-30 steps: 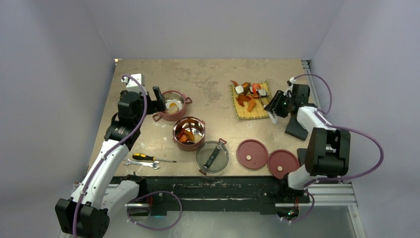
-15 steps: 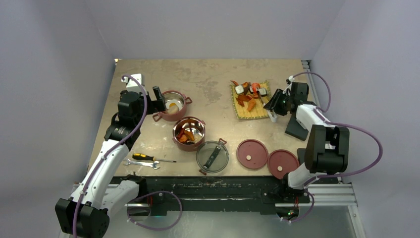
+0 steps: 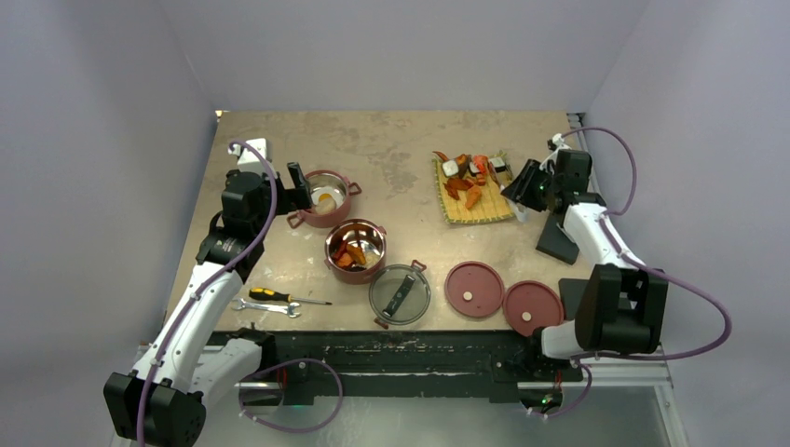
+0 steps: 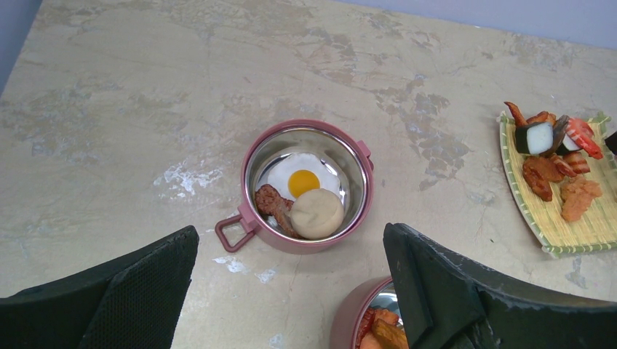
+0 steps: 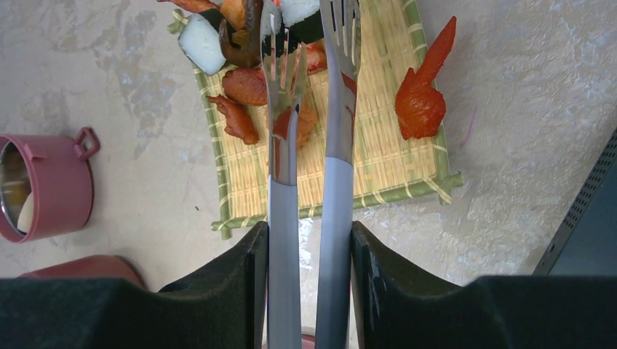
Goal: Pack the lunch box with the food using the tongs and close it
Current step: Pick up the fake food from the plate, then place the fake food in the packing box.
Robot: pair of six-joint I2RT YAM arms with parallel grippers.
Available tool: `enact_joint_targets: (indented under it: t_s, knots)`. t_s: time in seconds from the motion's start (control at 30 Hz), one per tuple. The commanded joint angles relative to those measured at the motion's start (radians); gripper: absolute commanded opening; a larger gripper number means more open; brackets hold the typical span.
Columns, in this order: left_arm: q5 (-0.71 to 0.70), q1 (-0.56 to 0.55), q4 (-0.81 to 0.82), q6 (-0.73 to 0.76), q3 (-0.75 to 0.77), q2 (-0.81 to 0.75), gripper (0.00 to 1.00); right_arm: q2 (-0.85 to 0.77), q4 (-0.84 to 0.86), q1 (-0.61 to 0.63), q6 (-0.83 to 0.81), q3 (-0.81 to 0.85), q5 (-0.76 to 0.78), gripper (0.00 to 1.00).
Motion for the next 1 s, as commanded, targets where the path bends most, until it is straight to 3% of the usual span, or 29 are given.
enact_joint_targets:
  t_s: [0.0,0.17,0.3,0.47,0.67,0.97]
  knots:
    - [-0.003,-0.002,0.030,0.000,0.009,-0.004,0.99,-0.067,-0.010,0.004,-0.020,0.045,-0.038,0.07]
    - [0.002,-0.004,0.031,-0.002,0.009,-0.002,0.99,-0.101,-0.056,0.040,-0.056,0.086,-0.104,0.07]
    - [0.006,-0.002,0.032,-0.003,0.008,0.000,0.99,-0.100,-0.101,0.204,-0.071,0.146,-0.050,0.07]
    - [0.007,-0.003,0.032,-0.006,0.007,0.000,0.99,-0.103,-0.060,0.352,-0.035,0.198,-0.148,0.07]
    - [0.007,-0.002,0.032,-0.006,0.007,-0.004,0.99,0.012,-0.023,0.570,-0.005,0.295,-0.124,0.07]
    - [0.001,-0.003,0.035,-0.005,0.006,-0.014,0.99,0.260,0.011,0.736,0.014,0.500,-0.114,0.10]
